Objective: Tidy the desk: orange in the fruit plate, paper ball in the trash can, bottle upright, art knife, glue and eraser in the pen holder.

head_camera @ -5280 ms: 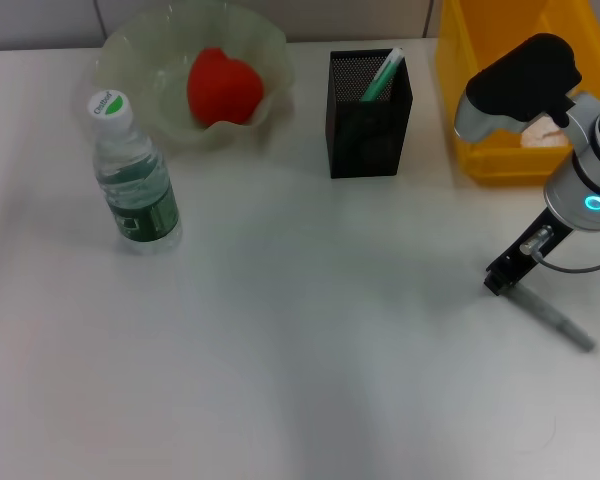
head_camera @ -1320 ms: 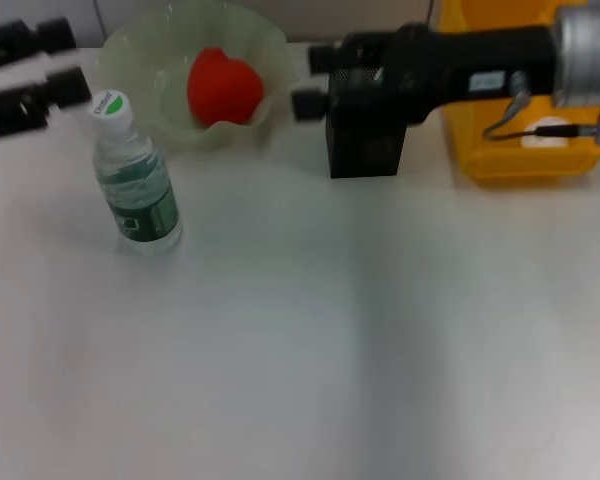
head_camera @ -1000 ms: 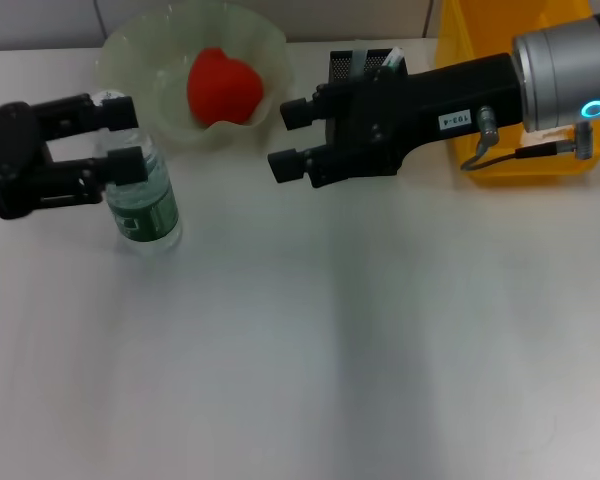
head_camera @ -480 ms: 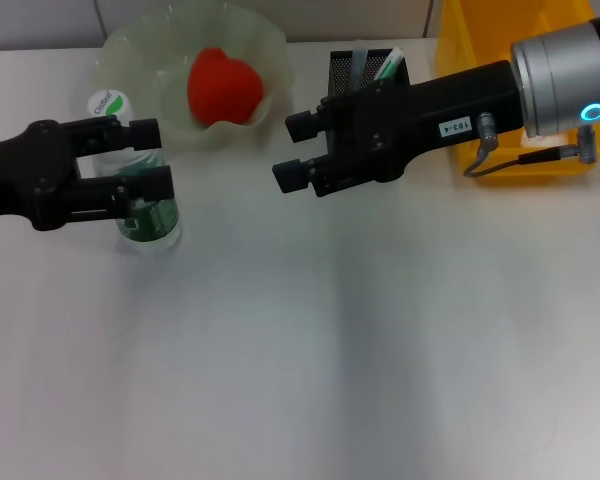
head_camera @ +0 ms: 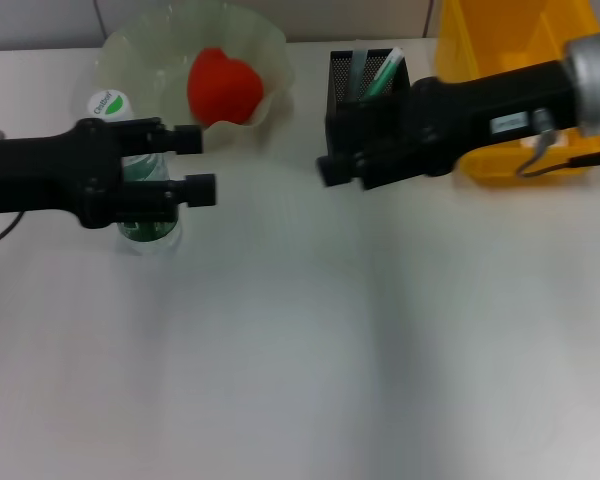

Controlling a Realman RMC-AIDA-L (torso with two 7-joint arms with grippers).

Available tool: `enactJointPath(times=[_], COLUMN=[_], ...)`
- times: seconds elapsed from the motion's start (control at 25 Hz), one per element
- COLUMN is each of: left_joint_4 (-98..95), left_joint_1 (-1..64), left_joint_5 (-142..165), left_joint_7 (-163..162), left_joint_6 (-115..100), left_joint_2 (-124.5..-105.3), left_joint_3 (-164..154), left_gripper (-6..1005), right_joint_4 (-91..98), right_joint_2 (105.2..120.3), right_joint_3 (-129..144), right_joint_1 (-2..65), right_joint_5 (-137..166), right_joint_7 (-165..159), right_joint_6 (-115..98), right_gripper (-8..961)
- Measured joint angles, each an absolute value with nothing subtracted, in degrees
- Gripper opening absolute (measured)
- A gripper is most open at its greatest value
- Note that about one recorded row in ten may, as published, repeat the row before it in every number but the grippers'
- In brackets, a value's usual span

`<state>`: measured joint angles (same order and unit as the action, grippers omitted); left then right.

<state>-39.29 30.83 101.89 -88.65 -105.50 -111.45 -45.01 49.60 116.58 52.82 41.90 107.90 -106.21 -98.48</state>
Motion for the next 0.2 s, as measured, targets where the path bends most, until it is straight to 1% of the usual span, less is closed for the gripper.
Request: enactJointPath(times=[0.08,0.2], left_joint_4=[-39.3,-39.3], left_joint_1=[32.1,32.9], left_joint_5=[103.9,104.9], left_joint_7=[-88.8,-89.1], left_joint_6=[-103.8,-103.1], left_joint_2=[-112.16,-112.46], left_joint_3=[-45.6,-46.1], left_gripper=[784,784], right_joint_4=[50.2,50.3], right_joint_2=[116.29,116.28], right_joint_3=[49.0,47.9], right_joint_1=[40.8,40.4], right_joint_5=[107.9,107.9], right_joint_7=[-106.4,-106.4], right_joint_6=[-101.7,-102.8], right_gripper=[777,777])
